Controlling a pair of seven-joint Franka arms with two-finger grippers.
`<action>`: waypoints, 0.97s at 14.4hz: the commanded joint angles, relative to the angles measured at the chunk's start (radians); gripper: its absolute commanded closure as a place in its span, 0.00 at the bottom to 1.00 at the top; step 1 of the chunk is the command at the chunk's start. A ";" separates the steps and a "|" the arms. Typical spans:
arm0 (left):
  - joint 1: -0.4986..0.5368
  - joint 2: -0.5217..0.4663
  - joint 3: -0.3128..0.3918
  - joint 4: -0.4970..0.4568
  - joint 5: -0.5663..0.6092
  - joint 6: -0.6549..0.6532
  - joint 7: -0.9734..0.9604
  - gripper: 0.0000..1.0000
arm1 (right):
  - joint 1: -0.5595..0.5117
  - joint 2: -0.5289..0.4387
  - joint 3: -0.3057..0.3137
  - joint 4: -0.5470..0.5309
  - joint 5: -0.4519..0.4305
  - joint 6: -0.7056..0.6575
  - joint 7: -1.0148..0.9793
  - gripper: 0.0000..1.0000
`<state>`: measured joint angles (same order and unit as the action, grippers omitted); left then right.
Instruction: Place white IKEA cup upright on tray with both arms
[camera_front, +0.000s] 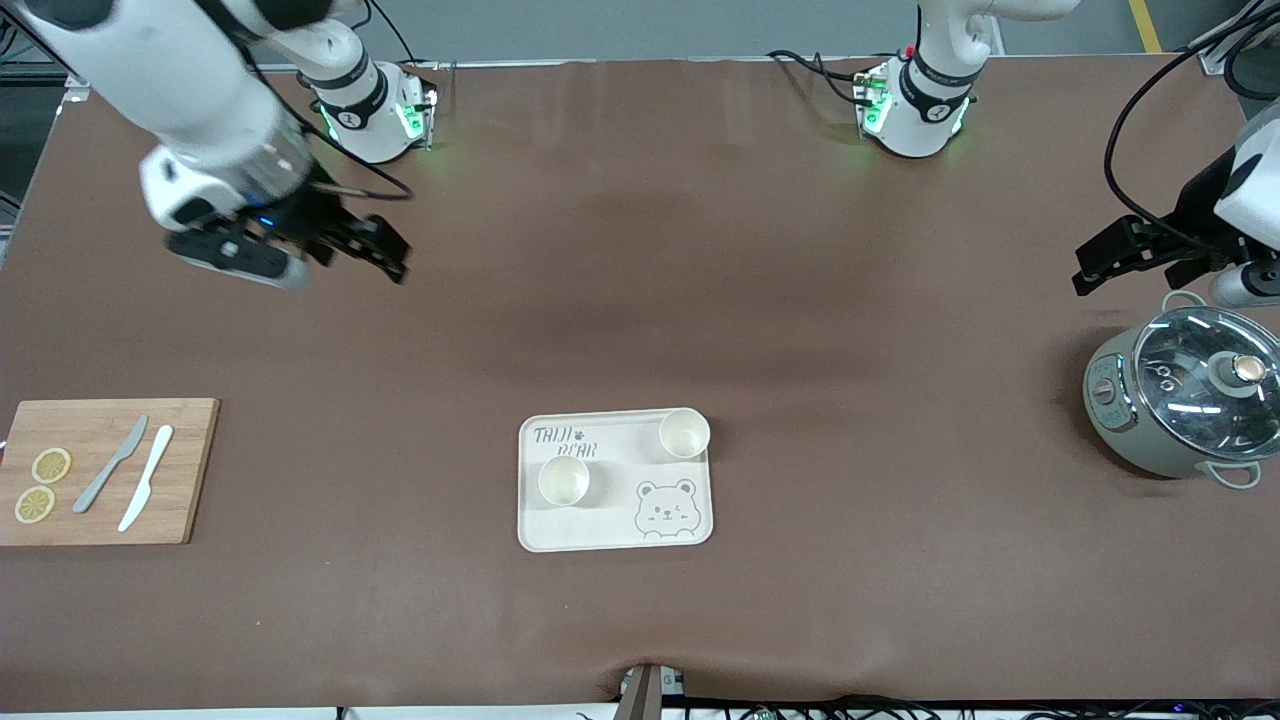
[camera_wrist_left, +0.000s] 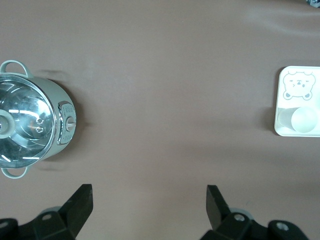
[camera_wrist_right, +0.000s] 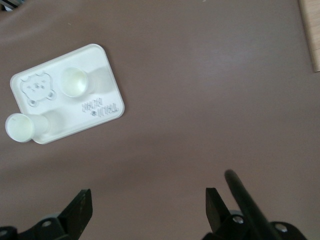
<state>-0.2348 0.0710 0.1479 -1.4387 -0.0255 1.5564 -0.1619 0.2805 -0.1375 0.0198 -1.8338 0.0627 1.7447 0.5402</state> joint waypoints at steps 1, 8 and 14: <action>0.002 -0.004 -0.007 0.014 0.016 -0.019 -0.005 0.00 | -0.142 -0.187 -0.018 -0.168 0.022 -0.038 -0.239 0.00; 0.003 -0.004 -0.004 0.014 0.016 -0.019 0.001 0.00 | -0.287 -0.254 -0.150 -0.063 -0.027 -0.190 -0.568 0.00; 0.005 -0.002 -0.002 0.012 0.016 -0.019 0.004 0.00 | -0.262 -0.241 -0.095 -0.019 -0.127 -0.168 -0.571 0.00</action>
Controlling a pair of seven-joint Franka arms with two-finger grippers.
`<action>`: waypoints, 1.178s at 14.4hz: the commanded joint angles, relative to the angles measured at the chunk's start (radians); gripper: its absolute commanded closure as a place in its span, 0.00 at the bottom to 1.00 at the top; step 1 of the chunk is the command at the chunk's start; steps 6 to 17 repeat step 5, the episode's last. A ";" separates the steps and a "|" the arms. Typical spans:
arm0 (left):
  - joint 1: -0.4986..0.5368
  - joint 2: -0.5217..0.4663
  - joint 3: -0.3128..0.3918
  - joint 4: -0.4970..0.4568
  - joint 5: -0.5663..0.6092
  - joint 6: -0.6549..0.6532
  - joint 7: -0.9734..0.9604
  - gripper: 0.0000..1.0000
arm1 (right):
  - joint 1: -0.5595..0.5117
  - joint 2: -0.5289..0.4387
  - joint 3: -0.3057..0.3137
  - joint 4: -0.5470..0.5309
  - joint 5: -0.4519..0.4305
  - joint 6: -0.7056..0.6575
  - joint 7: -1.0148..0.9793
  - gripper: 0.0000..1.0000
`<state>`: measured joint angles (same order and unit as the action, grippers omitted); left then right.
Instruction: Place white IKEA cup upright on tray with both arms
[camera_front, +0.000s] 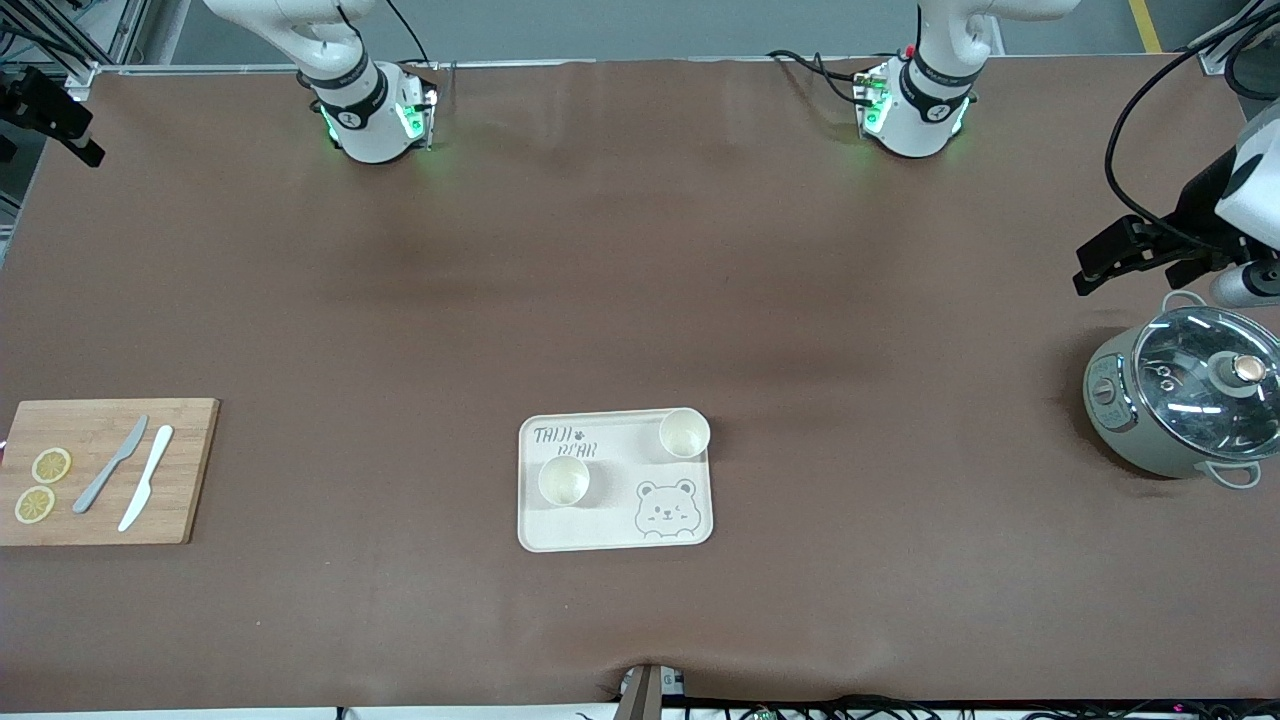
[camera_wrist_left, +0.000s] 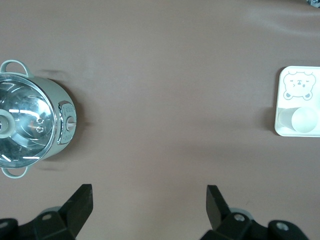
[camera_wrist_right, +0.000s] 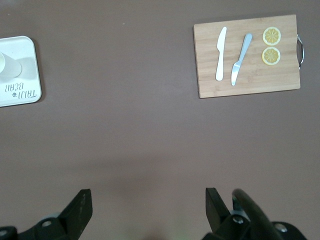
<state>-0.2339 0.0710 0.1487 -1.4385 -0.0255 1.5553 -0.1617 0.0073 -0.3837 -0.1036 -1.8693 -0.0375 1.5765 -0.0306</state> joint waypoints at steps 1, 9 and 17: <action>0.004 -0.002 -0.003 0.013 0.016 -0.018 0.004 0.00 | 0.010 0.005 0.057 0.027 -0.030 -0.007 0.003 0.00; 0.002 -0.002 -0.003 0.013 0.018 -0.018 0.005 0.00 | 0.006 0.003 0.071 0.048 -0.027 -0.023 0.009 0.00; 0.002 -0.002 -0.003 0.013 0.018 -0.018 0.005 0.00 | 0.006 0.003 0.071 0.048 -0.027 -0.023 0.009 0.00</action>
